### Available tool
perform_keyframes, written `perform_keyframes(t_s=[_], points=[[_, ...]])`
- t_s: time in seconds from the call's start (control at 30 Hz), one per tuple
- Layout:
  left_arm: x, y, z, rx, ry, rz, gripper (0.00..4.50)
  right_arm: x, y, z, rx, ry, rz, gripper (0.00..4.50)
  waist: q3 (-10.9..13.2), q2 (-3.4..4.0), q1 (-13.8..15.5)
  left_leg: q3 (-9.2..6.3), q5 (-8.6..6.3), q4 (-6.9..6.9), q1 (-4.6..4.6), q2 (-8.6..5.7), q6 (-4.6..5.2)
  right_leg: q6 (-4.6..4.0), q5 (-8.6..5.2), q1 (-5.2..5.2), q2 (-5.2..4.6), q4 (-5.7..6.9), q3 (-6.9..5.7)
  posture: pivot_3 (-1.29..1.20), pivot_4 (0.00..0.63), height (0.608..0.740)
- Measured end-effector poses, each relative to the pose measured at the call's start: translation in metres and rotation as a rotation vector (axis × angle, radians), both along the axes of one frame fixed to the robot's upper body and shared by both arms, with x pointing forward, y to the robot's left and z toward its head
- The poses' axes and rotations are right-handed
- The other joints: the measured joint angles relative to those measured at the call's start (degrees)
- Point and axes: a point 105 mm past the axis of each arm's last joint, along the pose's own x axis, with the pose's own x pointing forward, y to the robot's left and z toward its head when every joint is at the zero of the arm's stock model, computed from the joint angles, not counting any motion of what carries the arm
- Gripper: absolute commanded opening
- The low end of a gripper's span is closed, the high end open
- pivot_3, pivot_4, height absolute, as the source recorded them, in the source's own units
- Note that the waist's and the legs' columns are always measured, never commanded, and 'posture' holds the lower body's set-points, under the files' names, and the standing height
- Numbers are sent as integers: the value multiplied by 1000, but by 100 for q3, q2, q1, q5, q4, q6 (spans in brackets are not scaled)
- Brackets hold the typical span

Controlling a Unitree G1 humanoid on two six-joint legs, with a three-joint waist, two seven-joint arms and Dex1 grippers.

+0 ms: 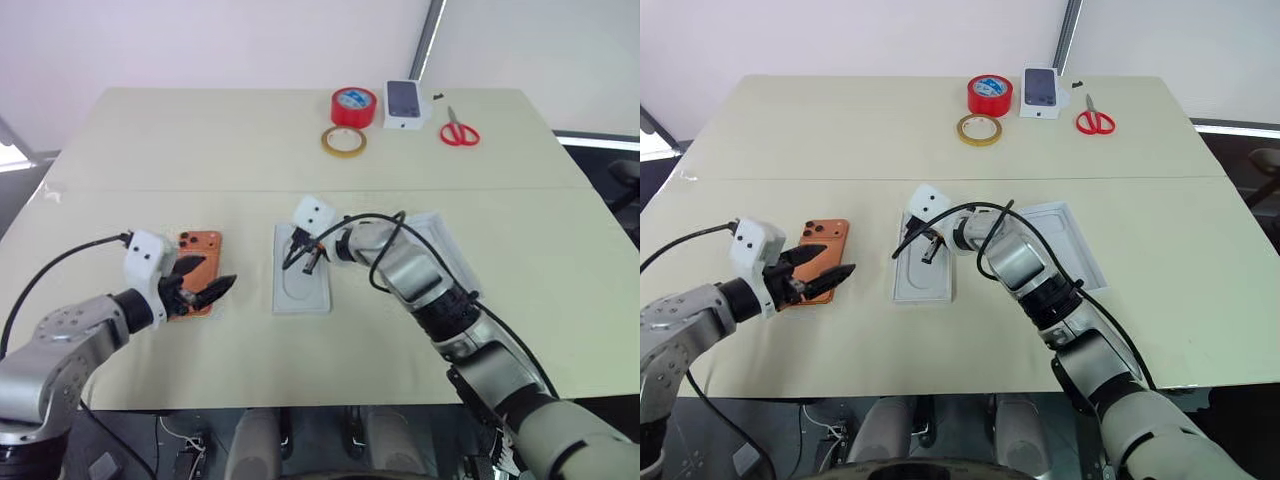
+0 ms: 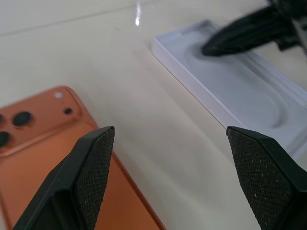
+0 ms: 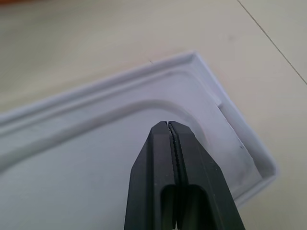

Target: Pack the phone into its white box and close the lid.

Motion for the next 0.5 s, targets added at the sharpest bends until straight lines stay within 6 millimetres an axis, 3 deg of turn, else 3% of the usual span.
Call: perform_keyframes(t_s=[0.3,0.37,0.43,0.5], points=[[-5,4,-4,0,9,26,3916,-14,1,-4,-47,-2,98,10,0,2,1,0,0,-5,0,3,0,-1,1,-23,3,-2,0,0,150,740],[4,16,0,-15,5,126,3916,-15,6,1,-23,-19,104,10,0,2,9,0,0,-5,-3,3,1,-1,2,-13,7,5,-3,0,150,740],[13,35,2,-29,9,256,4463,-18,15,13,27,-43,123,0,0,2,5,-1,1,-4,-1,7,2,0,2,-7,15,6,-5,0,150,740],[18,58,1,-20,37,397,4485,-23,28,26,79,-58,160,0,0,2,-12,0,4,-4,-1,11,5,2,3,-6,26,6,-7,0,150,740]])
